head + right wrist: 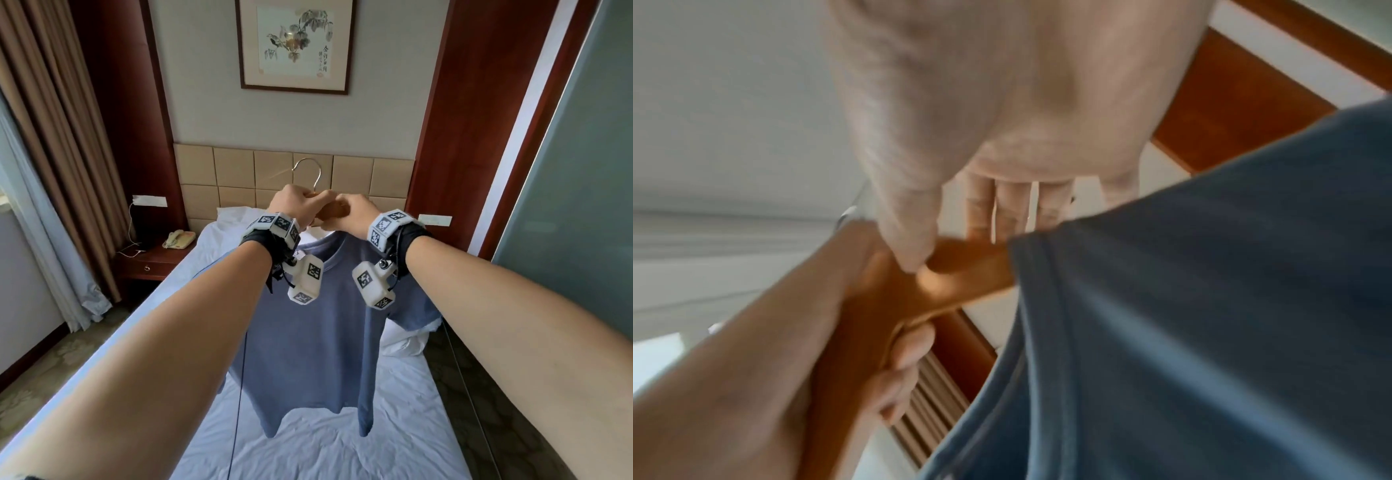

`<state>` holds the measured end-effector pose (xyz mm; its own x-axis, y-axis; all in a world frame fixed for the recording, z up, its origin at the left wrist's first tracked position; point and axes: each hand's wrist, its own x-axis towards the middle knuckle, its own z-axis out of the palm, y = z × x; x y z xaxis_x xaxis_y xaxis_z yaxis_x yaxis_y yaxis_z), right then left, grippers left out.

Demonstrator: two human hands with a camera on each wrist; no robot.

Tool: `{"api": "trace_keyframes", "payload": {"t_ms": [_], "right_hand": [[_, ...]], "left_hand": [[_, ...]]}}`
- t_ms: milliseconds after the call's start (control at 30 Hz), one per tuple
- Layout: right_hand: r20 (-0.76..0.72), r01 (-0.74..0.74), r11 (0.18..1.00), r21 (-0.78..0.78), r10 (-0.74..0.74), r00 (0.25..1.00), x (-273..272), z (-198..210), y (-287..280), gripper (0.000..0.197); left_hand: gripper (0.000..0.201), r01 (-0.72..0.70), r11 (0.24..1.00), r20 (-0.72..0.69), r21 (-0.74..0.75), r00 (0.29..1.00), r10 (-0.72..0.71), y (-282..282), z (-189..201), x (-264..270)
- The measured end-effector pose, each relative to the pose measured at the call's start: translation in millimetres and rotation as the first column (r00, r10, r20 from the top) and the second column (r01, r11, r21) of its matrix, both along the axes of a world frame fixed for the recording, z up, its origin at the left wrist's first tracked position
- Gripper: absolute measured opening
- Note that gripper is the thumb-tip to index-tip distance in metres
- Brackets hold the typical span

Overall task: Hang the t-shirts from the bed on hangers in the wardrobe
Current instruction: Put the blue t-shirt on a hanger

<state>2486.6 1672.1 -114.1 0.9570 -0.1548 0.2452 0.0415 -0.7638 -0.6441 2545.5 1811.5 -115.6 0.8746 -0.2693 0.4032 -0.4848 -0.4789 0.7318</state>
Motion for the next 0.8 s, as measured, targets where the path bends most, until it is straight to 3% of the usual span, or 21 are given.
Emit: {"api": "trace_keyframes", "payload": {"t_ms": [67, 200, 367, 600, 700, 800], "right_hand": [[-0.025, -0.051, 0.99, 0.129, 0.055, 0.998, -5.4, -2.0, -13.3, 0.03], [-0.158, -0.06, 0.994, 0.09, 0.074, 0.985, -7.7, -19.6, -36.5, 0.029], [-0.008, -0.003, 0.979, 0.205, 0.005, 1.0, 0.3, -33.9, -38.7, 0.01], [0.166, 0.144, 0.968, 0.207, -0.18, 0.97, 9.8, -34.4, -45.2, 0.011], [0.076, 0.155, 0.972, 0.177, -0.17, 0.983, 7.1, -34.9, -42.5, 0.021], [-0.077, 0.169, 0.985, 0.03, -0.166, 0.983, 2.7, -39.3, -44.3, 0.038]], "left_hand": [[0.049, -0.037, 0.999, 0.004, -0.018, 0.999, 0.037, 8.5, -3.5, 1.0], [0.045, -0.058, 0.997, -0.003, -0.047, 0.998, 0.058, 22.3, -6.6, 0.9], [0.048, -0.069, 0.995, 0.012, -0.066, 0.997, 0.07, 25.7, -9.4, -1.1], [0.048, -0.113, 0.989, -0.017, -0.098, 0.994, 0.112, 35.5, -4.8, -3.9], [0.049, -0.13, 0.986, -0.013, -0.107, 0.992, 0.129, 37.3, -2.2, -4.4], [0.049, -0.134, 0.985, -0.005, -0.11, 0.991, 0.135, 36.9, -0.1, -5.9]]}}
